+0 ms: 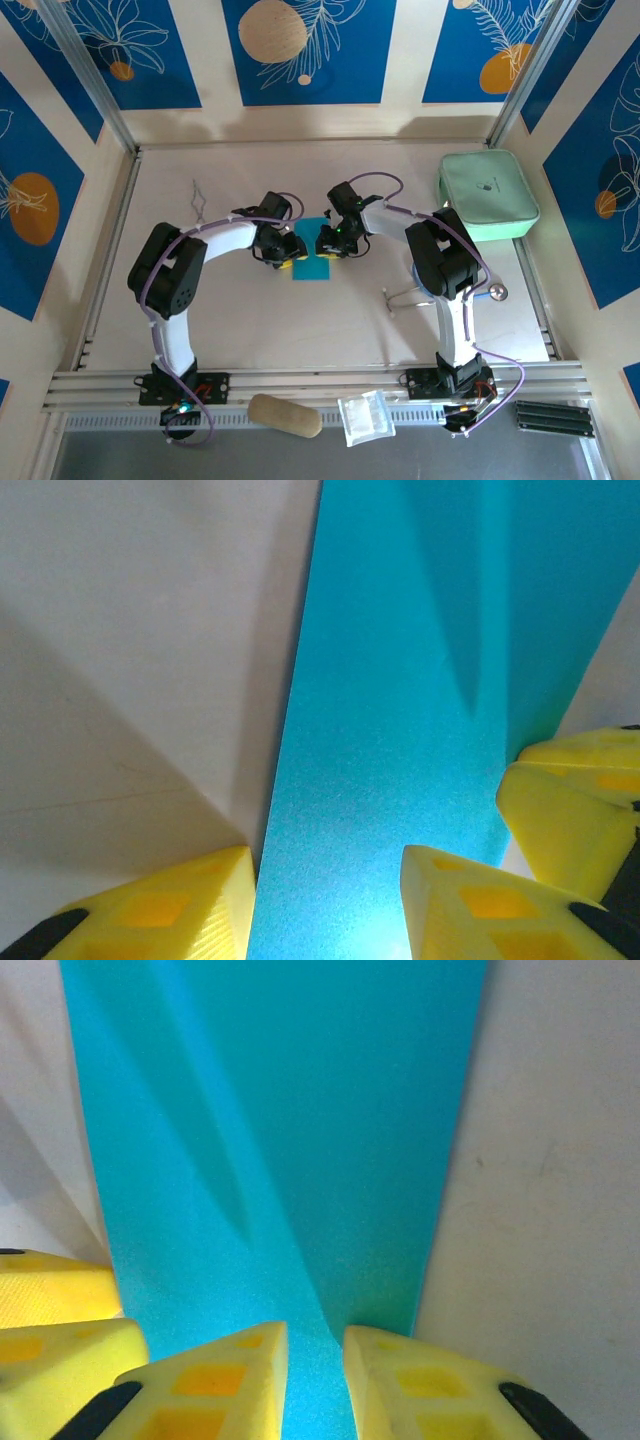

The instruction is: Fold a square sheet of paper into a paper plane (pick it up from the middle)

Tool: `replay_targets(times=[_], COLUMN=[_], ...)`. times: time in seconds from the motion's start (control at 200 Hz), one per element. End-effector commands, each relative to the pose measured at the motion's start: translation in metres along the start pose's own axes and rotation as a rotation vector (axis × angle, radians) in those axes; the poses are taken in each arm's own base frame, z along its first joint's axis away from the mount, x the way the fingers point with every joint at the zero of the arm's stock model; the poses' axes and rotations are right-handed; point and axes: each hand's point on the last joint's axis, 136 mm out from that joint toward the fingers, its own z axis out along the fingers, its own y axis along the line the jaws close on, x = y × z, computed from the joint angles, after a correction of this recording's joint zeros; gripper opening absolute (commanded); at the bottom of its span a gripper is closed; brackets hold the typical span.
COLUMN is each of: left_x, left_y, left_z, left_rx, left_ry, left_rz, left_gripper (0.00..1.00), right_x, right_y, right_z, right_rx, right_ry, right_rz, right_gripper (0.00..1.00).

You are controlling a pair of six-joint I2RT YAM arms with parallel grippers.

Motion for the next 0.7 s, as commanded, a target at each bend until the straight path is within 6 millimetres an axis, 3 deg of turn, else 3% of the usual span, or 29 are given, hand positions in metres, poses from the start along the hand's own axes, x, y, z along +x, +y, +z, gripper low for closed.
replay_targets(times=[0.0,0.355,0.695], left_x=[0.021,0.014,0.006], left_y=[-0.001,-0.022,-0.022], left_z=[0.01,-0.012,-0.022], left_rx=[-0.002,0.16,0.229], left_ry=[0.083,0.039,0.004], left_rz=[0.028,0.035,0.035], left_gripper=[0.43,0.44,0.44], right_x=[0.015,0.016,0.016], right_y=[-0.035,-0.035,-0.035], right_z=[0.018,0.019,0.019], right_rx=[0.095,0.093,0.093], right_ry=[0.064,0.068,0.067], right_rz=[0.04,0.043,0.041], right_gripper=[0.26,0.26,0.26])
